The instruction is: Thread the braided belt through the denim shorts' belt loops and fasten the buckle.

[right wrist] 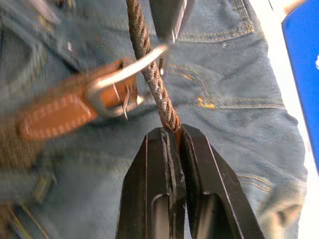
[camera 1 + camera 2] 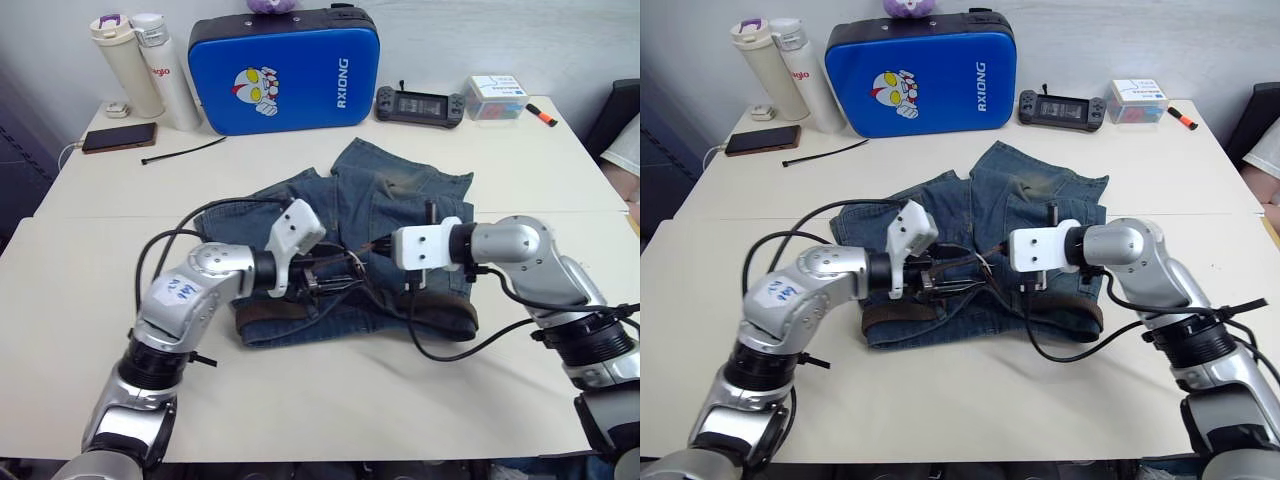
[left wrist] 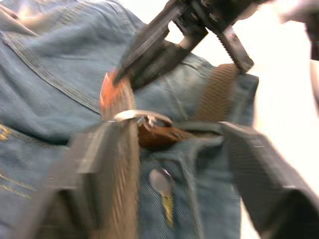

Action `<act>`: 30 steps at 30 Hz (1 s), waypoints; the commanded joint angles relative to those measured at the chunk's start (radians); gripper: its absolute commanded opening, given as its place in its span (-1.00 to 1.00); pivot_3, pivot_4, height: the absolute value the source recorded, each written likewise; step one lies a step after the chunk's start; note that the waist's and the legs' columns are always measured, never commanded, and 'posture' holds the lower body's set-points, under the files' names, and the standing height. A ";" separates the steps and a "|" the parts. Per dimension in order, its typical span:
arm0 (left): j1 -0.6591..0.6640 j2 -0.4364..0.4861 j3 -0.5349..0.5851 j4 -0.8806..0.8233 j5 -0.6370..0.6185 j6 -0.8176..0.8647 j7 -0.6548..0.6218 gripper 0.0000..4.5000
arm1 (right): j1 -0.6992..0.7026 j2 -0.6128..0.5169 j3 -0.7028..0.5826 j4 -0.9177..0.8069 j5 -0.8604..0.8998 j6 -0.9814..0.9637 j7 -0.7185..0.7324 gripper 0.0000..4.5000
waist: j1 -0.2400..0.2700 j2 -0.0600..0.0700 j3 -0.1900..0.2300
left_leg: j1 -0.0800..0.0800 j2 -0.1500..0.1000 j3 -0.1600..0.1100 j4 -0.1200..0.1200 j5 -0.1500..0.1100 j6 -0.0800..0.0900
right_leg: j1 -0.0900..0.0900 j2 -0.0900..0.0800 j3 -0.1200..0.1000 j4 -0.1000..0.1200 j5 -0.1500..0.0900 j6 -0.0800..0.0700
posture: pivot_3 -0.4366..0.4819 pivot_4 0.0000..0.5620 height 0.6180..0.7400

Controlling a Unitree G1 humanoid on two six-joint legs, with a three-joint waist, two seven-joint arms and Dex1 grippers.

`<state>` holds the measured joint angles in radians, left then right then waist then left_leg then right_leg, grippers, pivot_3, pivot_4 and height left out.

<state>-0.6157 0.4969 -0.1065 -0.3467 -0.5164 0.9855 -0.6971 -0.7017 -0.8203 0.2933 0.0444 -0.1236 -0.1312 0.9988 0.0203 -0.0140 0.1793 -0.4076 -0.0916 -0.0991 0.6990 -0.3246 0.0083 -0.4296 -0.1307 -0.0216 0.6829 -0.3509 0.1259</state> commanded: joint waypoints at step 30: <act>-0.222 -0.239 -0.103 0.145 0.115 -0.061 0.202 0.63 | -0.085 -0.063 -0.143 -0.107 0.036 0.111 0.046 -1.00 | 0.003 0.000 0.000 | -0.001 0.000 0.000 0.001 0.000 0.000 | 0.000 0.000 0.000 0.000 0.000 0.000 | -0.05 -0.47 -0.03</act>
<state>-0.8124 0.2662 -0.2066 -0.1834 -0.4199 0.9572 -0.5004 -0.7789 -0.8880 0.1831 -0.0241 -0.0986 -0.0313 1.0555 0.0230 -0.0142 0.1795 -0.4087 -0.0917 -0.0987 0.6996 -0.3246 0.0083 -0.4297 -0.1304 -0.0220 0.6826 -0.3507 0.1263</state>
